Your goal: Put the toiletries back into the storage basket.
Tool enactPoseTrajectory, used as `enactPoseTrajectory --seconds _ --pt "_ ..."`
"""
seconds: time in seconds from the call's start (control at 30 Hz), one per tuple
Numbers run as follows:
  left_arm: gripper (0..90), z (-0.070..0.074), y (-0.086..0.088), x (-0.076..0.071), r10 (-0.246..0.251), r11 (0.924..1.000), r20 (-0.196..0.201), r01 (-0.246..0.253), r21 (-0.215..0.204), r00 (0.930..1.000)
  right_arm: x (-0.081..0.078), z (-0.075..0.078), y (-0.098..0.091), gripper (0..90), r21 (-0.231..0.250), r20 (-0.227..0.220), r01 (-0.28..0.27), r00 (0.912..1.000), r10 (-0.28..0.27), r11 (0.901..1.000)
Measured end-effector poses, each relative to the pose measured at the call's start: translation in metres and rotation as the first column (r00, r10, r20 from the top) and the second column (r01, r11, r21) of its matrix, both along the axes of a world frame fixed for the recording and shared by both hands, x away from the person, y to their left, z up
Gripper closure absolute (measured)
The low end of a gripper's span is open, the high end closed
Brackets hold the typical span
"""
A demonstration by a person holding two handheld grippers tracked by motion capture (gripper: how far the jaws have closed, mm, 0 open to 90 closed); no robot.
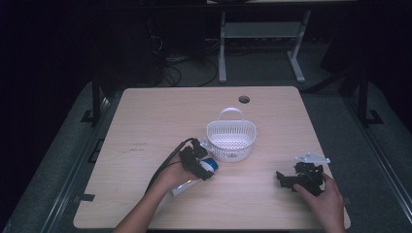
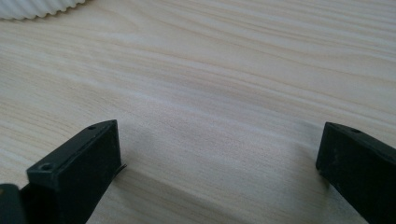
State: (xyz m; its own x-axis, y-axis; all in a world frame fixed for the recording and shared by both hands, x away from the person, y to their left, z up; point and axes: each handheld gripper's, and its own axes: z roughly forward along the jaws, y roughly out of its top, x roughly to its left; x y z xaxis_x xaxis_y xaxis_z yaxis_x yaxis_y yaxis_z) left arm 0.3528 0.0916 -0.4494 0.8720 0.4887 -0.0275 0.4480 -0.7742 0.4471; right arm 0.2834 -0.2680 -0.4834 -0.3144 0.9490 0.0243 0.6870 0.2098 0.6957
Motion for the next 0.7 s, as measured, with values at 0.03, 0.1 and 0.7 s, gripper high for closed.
enactPoseTrajectory --seconds 0.03,0.1,0.7 --pt "17.7 0.0000 0.0000 0.0000 0.000 1.0000 0.000 0.000 0.000 1.0000 0.0000 0.0000 0.0000 0.0 0.000 0.000 0.000 1.0000 0.000 1.0000" --pt "17.9 -0.0015 -0.0019 -0.0008 0.005 1.0000 -0.001 -0.005 0.006 1.0000 0.0000 0.0000 0.0000 0.0 0.000 0.000 0.000 1.0000 0.000 1.0000" --pt "33.8 0.0028 -0.0054 -0.0046 -0.007 0.9990 0.003 0.006 0.045 1.0000 0.0000 0.0000 0.0000 0.0 0.000 0.000 0.000 1.0000 0.000 1.0000"
